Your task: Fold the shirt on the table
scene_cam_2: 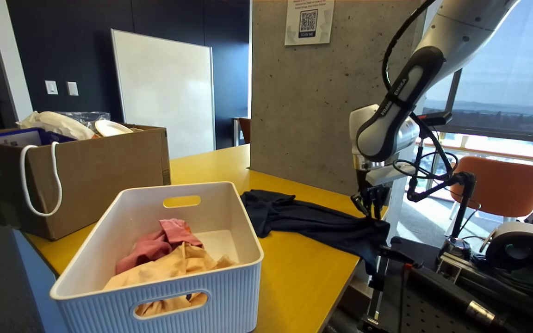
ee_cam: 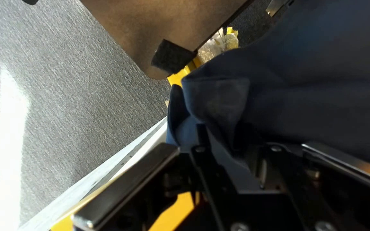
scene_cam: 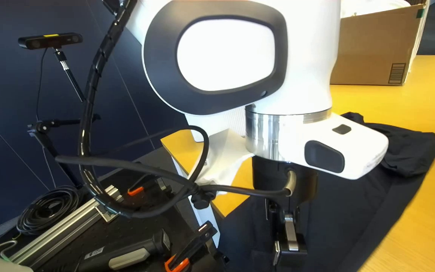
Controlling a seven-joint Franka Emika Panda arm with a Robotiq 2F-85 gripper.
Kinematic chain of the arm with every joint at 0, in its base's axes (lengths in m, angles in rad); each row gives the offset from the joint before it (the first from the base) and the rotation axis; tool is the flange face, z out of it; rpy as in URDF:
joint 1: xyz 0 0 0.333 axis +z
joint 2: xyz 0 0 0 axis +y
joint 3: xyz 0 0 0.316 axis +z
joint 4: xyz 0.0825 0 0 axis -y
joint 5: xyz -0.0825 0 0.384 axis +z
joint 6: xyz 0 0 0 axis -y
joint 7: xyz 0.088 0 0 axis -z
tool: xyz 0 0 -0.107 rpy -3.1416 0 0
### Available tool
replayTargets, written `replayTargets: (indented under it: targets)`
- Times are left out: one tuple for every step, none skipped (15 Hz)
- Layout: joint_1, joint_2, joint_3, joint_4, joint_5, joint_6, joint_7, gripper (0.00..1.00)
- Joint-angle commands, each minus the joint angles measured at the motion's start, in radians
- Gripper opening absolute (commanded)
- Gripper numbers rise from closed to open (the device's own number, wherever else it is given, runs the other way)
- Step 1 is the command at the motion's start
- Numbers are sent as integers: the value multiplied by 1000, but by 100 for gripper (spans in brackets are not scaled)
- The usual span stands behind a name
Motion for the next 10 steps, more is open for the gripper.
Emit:
replayTargets:
  targets:
    - [19,-15,-14,11,2,-12,29,65]
    - [26,-22,-17,9,-5,-10,37,71]
    - [32,-37,-15,4,-7,-8,43,79]
    - [35,-44,-12,5,-5,-8,46,86]
    - [39,-44,-6,10,-1,-7,47,92]
    - [43,-36,4,21,6,-8,47,99]
    - [48,-27,15,31,14,-2,45,100]
    - [53,-11,32,45,30,2,42,100]
    - [58,0,43,53,39,3,42,100]
    - [65,13,57,57,50,7,41,100]
